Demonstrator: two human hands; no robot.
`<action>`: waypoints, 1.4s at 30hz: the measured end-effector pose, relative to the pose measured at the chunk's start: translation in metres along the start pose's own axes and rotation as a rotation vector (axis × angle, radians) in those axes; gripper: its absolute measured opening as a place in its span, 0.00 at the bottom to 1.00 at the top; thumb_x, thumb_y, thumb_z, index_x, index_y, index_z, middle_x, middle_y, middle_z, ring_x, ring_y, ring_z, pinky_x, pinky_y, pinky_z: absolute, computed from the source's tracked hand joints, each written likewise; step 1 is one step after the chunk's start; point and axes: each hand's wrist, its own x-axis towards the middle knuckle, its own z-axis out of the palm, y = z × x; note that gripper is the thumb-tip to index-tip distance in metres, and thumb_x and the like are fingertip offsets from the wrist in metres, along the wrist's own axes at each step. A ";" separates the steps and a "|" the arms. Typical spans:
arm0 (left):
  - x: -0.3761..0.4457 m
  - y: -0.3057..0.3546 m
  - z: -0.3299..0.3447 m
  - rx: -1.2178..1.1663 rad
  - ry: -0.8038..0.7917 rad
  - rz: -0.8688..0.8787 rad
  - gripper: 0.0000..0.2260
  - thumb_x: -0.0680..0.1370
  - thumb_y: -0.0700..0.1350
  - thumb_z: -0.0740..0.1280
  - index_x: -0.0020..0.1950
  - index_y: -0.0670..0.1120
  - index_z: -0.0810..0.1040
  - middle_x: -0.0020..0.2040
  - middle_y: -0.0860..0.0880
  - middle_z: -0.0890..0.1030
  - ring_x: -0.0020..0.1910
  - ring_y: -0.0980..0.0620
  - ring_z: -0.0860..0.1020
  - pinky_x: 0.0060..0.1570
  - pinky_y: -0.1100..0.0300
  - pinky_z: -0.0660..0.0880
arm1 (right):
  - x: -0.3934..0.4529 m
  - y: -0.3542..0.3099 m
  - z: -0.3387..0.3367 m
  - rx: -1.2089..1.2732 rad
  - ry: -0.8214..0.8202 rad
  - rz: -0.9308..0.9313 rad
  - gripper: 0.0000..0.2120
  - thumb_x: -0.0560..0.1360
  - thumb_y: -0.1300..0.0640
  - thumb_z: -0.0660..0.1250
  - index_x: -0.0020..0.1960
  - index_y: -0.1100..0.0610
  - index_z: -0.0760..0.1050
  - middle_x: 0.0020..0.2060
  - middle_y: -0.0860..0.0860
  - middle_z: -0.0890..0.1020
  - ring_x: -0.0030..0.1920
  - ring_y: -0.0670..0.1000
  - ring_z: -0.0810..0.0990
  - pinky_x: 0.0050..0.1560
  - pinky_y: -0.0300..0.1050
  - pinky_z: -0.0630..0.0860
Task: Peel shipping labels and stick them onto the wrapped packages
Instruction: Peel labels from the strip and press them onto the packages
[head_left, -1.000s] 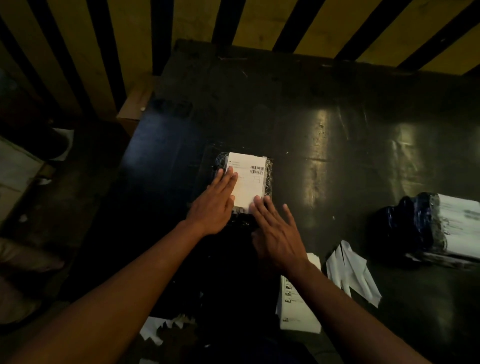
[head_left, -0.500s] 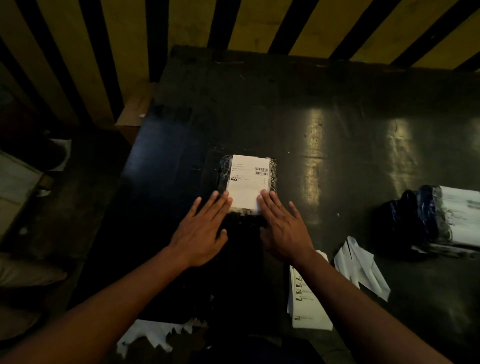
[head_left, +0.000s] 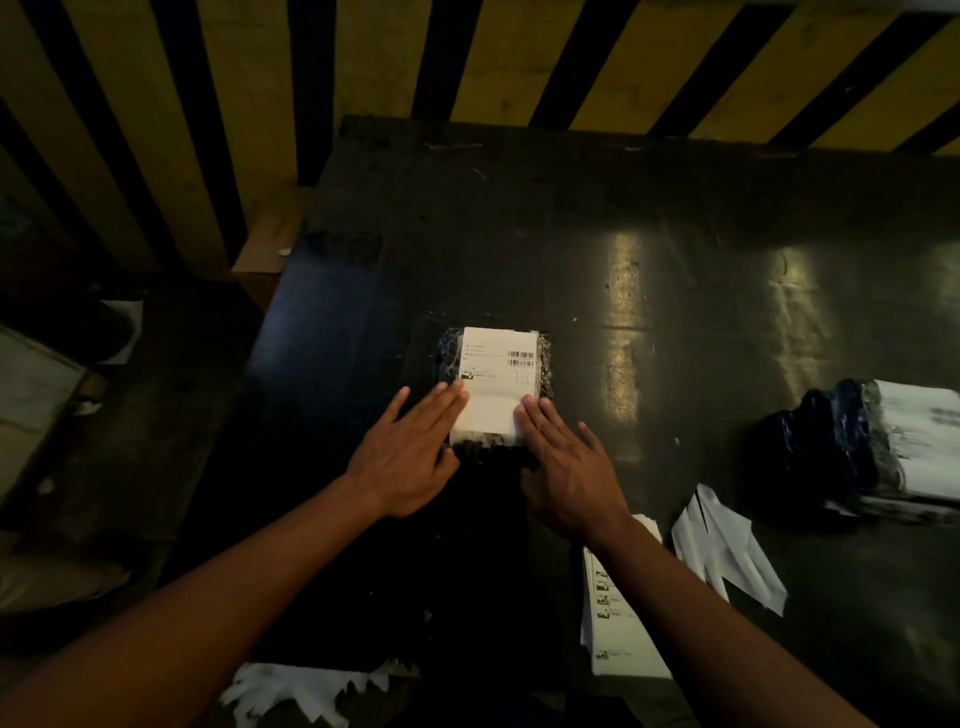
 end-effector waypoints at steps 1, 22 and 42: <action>-0.001 -0.002 -0.002 0.002 -0.011 -0.014 0.37 0.75 0.59 0.40 0.84 0.49 0.43 0.84 0.52 0.41 0.83 0.55 0.41 0.81 0.47 0.39 | 0.000 -0.001 -0.001 0.010 -0.005 0.003 0.38 0.80 0.50 0.60 0.84 0.51 0.45 0.83 0.45 0.44 0.82 0.45 0.40 0.81 0.58 0.49; 0.077 0.011 -0.030 -0.043 -0.012 0.051 0.32 0.84 0.58 0.51 0.84 0.49 0.42 0.84 0.51 0.41 0.83 0.52 0.39 0.82 0.49 0.41 | 0.003 -0.004 -0.001 0.023 -0.029 0.028 0.38 0.80 0.47 0.59 0.84 0.51 0.43 0.82 0.46 0.42 0.82 0.48 0.40 0.81 0.58 0.52; 0.051 0.003 -0.014 -0.683 -0.050 -0.385 0.39 0.79 0.58 0.69 0.80 0.70 0.46 0.79 0.47 0.63 0.75 0.43 0.69 0.70 0.44 0.71 | 0.032 0.012 -0.019 0.468 0.131 0.200 0.36 0.80 0.44 0.65 0.83 0.45 0.52 0.80 0.51 0.61 0.79 0.54 0.61 0.75 0.51 0.63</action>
